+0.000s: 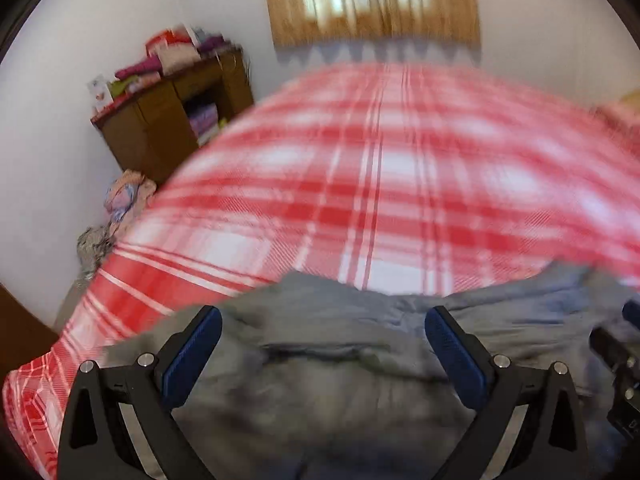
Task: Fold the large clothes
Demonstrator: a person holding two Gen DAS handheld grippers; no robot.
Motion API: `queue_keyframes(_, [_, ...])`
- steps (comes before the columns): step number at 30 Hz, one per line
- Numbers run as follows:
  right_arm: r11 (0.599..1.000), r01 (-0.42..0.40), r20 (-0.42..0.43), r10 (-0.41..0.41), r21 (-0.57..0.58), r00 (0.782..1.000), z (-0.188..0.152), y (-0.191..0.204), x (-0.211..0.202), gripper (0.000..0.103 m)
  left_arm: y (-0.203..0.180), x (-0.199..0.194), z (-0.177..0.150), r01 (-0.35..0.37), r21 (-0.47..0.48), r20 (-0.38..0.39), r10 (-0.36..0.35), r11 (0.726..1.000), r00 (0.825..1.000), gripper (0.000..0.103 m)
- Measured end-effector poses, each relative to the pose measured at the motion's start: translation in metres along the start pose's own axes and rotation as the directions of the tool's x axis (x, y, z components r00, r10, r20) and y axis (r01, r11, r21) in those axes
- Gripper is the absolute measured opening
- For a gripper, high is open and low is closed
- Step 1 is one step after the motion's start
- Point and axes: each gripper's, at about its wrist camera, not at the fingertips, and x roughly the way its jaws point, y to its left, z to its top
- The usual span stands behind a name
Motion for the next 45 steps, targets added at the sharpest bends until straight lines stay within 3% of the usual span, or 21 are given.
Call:
queue_keyframes(4, [1.000, -0.015, -0.001, 0.015, 0.012, 1.000, -0.042, -0.029, -0.066, 0.074, 0.028, -0.081, -0.031, 0.068, -0.005, 0.078, -0.067, 0.998, 0.995, 0.102])
queue_keyframes(8, [0.999, -0.042, -0.036, 0.042, -0.004, 0.998, -0.109, -0.051, -0.117, 0.083, 0.054, -0.149, -0.112, 0.070, 0.025, 0.089, -0.072, 0.997, 0.993, 0.102])
queue_keyframes(12, [0.999, -0.035, -0.083, 0.032, -0.026, 0.996, -0.185, -0.069, -0.158, 0.084, 0.075, -0.194, -0.199, 0.020, 0.057, 0.084, -0.025, 0.998, 0.996, 0.102])
queue_keyframes(16, [1.000, 0.028, -0.099, -0.027, 0.005, 0.995, -0.243, -0.087, -0.195, 0.084, 0.095, -0.215, -0.269, -0.007, 0.064, 0.028, 0.005, 0.998, 1.000, 0.102])
queue_keyframes(20, [0.995, 0.049, -0.089, -0.041, 0.091, 0.995, -0.285, -0.100, -0.230, 0.085, 0.108, -0.224, -0.318, -0.021, 0.063, -0.024, 0.023, 0.998, 0.999, 0.102])
queue_keyframes(28, [0.990, 0.020, -0.092, -0.007, 0.138, 0.996, -0.329, -0.086, -0.253, 0.085, 0.116, -0.233, -0.364, 0.077, -0.004, -0.114, -0.077, 0.997, 0.990, 0.102])
queue_keyframes(31, [0.990, 0.025, -0.075, -0.014, 0.141, 0.997, -0.339, -0.082, -0.258, 0.074, 0.108, -0.231, -0.372, 0.108, 0.026, -0.139, -0.104, 0.994, 0.985, 0.100])
queue_keyframes(32, [0.990, 0.019, -0.070, -0.009, 0.143, 0.998, -0.342, -0.082, -0.259, 0.065, 0.106, -0.233, -0.374, 0.103, 0.046, -0.131, -0.097, 0.994, 0.987, 0.095])
queue_keyframes(33, [0.992, 0.014, -0.071, -0.005, 0.129, 0.997, -0.343, -0.080, -0.259, 0.047, 0.103, -0.234, -0.376, 0.129, 0.061, -0.134, -0.120, 0.990, 0.984, 0.069])
queue_keyframes(34, [0.992, -0.007, -0.069, 0.015, 0.123, 0.998, -0.344, -0.078, -0.262, 0.036, 0.101, -0.235, -0.376, 0.155, 0.072, -0.149, -0.143, 0.985, 0.978, 0.040])
queue_keyframes(35, [0.989, -0.054, -0.063, 0.063, 0.138, 0.996, -0.345, -0.078, -0.266, 0.017, 0.099, -0.237, -0.376, 0.163, 0.082, -0.150, -0.149, 0.983, 0.977, 0.032])
queue_keyframes(37, [0.985, -0.080, -0.052, 0.089, 0.154, 0.995, -0.347, -0.076, -0.271, 0.011, 0.098, -0.247, -0.373, 0.155, 0.106, -0.120, -0.143, 0.982, 0.982, 0.006])
queue_keyframes(41, [0.980, -0.117, 0.026, 0.115, 0.163, 0.993, -0.339, -0.074, -0.297, 0.007, 0.108, -0.277, -0.362, 0.153, 0.107, -0.039, -0.150, 0.982, 0.988, 0.002])
queue_keyframes(45, [0.967, -0.178, 0.130, 0.156, 0.184, 0.979, -0.325, -0.077, -0.338, 0.006, 0.128, -0.325, -0.343, 0.232, 0.058, 0.061, -0.236, 0.971, 0.970, 0.002])
